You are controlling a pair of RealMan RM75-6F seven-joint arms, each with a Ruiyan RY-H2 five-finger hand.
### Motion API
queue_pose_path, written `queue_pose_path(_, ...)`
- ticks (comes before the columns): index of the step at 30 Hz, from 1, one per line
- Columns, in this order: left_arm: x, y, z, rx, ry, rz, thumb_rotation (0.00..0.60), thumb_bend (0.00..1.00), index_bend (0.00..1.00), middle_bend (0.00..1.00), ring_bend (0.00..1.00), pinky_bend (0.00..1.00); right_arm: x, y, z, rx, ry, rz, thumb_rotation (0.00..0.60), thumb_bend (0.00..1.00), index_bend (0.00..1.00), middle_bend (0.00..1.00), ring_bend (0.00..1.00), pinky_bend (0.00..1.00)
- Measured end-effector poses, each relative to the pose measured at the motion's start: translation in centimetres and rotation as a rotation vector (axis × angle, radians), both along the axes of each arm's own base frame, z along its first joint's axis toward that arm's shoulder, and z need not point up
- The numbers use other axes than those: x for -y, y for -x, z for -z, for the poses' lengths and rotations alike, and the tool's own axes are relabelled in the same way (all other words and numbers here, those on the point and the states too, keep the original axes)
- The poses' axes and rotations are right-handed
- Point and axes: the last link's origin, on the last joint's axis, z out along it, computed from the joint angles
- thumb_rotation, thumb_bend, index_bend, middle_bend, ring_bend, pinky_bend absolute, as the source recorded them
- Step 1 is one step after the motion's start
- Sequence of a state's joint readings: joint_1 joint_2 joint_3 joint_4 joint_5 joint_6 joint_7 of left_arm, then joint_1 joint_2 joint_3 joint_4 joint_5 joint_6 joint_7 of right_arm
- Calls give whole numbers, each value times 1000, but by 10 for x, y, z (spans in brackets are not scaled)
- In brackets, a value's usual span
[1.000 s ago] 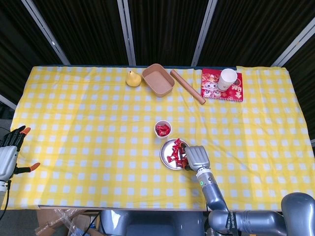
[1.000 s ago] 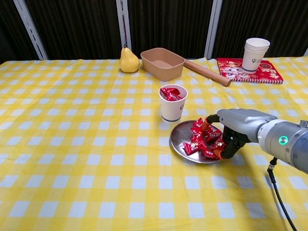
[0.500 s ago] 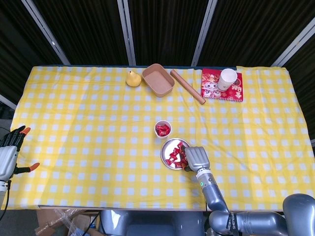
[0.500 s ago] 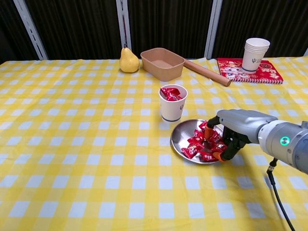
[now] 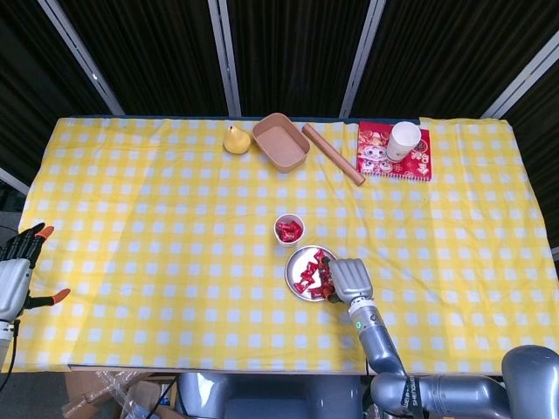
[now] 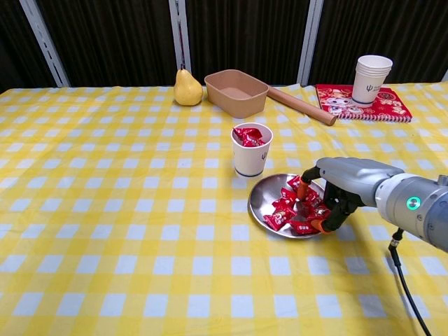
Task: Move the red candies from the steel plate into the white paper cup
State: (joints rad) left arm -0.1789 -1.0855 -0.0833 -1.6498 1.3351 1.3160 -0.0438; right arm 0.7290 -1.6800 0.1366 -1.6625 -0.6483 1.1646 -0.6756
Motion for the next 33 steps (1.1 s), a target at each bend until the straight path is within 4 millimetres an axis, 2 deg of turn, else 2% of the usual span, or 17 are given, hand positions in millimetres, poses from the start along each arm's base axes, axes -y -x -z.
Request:
queue_pose_path(11,0,0,0,1,1,-1,600,9,48,0,0,0,3,12,-2,-20,-4,36,600,389,450,931,945,979)
queue_pose_path(15,0,0,0,1,0,0,600,9,48,0,0,0,2,13,-1,-13,-10,39,600,441,492,931,944,979)
queue_pose_path(21,0,0,0,2,-1,-1,600,9,48,0,0,0,0,12,1,-8,-20,38,600,491,503,931,944,979)
queue_pose_path(33,0,0,0,5,2,-1,600,9,48,0,0,0,-3,10,2,6,-25,25,600,497,513,931,944,979)
